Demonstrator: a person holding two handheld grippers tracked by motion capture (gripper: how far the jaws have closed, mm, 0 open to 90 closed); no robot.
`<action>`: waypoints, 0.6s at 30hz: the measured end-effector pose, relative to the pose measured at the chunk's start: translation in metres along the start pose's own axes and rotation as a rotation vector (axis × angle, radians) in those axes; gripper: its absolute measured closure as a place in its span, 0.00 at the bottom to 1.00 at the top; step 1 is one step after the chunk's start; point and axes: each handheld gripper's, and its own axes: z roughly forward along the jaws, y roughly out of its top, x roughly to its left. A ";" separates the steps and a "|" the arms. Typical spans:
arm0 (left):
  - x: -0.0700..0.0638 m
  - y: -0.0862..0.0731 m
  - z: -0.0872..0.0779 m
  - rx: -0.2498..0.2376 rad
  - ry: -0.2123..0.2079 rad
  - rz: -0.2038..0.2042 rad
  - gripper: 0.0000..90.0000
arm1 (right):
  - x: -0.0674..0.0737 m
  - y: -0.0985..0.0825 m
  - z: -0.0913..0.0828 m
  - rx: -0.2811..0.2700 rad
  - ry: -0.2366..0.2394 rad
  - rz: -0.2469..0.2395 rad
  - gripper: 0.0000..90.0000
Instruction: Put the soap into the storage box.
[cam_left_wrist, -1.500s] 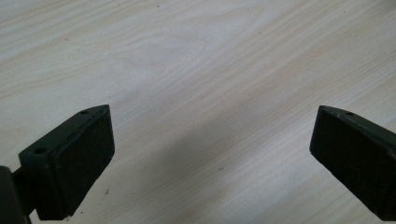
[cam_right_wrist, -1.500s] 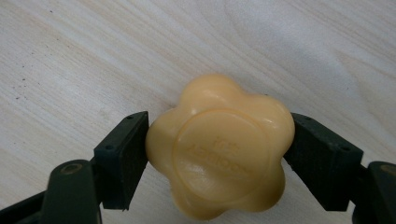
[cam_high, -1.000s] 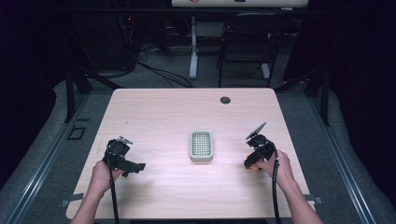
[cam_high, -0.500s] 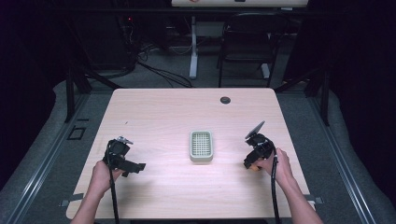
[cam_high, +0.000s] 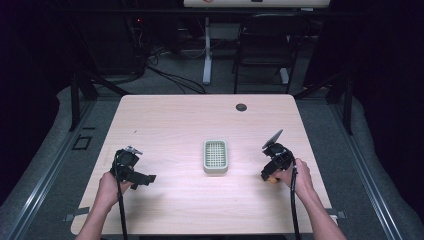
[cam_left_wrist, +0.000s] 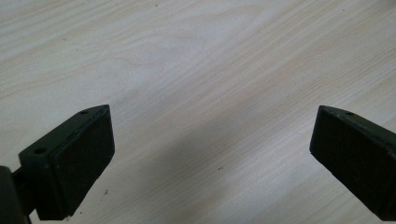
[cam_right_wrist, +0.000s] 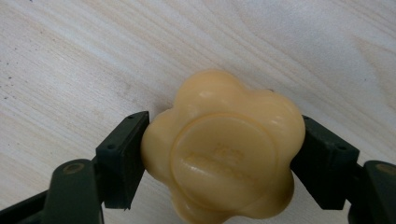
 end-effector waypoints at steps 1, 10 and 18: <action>0.000 0.000 0.000 0.000 0.000 0.001 0.00 | 0.000 -0.001 0.000 -0.012 0.009 0.006 0.28; 0.000 0.000 0.000 0.001 -0.001 -0.001 0.00 | -0.001 0.000 -0.009 -0.019 0.014 -0.005 0.29; 0.000 0.000 0.000 0.000 0.000 0.001 0.00 | -0.003 0.001 -0.012 0.011 0.013 -0.019 0.29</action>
